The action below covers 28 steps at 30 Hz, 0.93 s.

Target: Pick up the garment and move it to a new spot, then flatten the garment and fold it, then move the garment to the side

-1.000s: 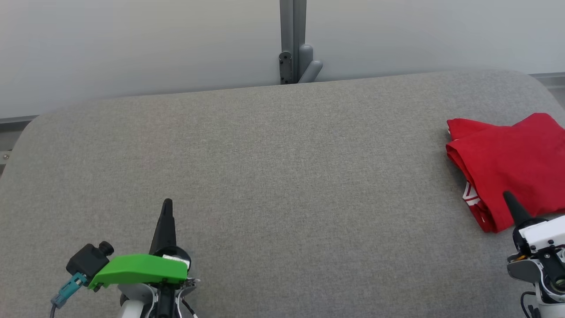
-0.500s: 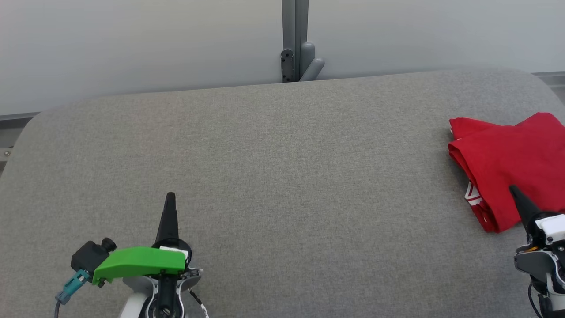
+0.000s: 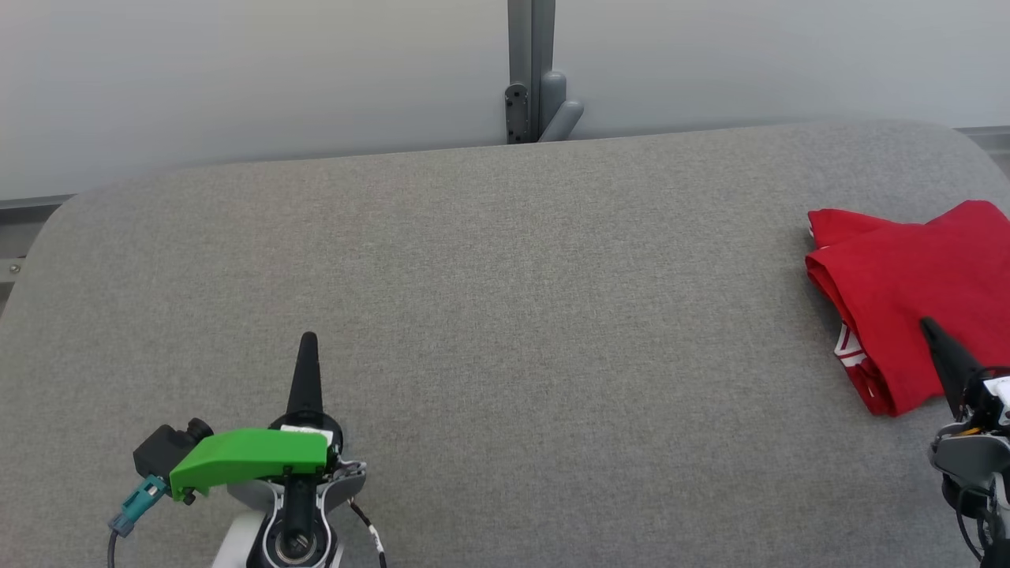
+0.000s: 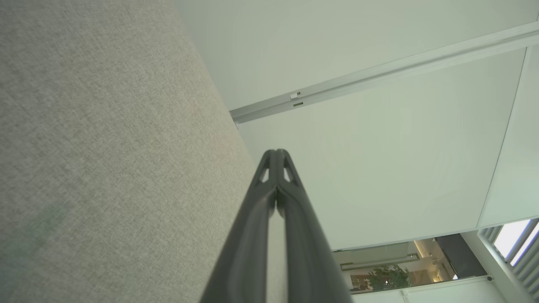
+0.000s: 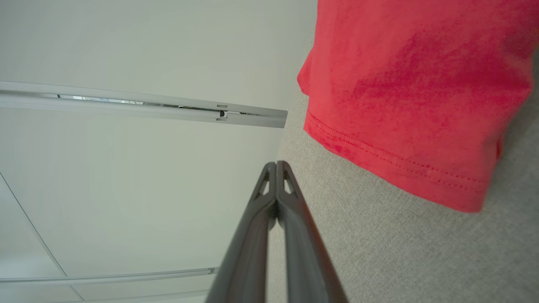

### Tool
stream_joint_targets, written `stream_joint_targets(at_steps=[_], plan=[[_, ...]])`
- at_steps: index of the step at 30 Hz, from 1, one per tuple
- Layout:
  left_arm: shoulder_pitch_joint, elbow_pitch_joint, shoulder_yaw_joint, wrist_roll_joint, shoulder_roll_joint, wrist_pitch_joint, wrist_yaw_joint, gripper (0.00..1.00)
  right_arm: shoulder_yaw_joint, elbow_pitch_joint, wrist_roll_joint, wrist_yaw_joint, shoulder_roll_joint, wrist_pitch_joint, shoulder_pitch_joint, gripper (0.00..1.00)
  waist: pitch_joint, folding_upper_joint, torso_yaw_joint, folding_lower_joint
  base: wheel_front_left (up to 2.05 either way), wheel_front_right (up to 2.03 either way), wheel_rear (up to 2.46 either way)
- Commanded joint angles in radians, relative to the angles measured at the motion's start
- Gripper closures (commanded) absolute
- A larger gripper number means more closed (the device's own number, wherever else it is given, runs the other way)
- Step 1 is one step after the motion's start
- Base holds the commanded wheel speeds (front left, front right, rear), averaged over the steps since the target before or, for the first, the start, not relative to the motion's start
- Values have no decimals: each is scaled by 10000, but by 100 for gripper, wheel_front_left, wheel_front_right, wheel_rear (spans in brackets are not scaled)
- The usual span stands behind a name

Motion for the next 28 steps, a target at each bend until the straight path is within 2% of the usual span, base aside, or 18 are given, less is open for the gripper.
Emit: stream_joint_targets(at_steps=[1, 28], plan=[[-257, 24, -10, -258, -13, -28, -76, 100, -97, 51, 226, 5, -86, 94, -242, 100, 6, 0, 6, 0, 0, 0, 0], [-768, 501, -131, -2082, -242, -144, -349, 100, -787, 808, 2106, 4, -226, 945, -827, 100, 118, 0, 104, 0, 0, 0, 0]])
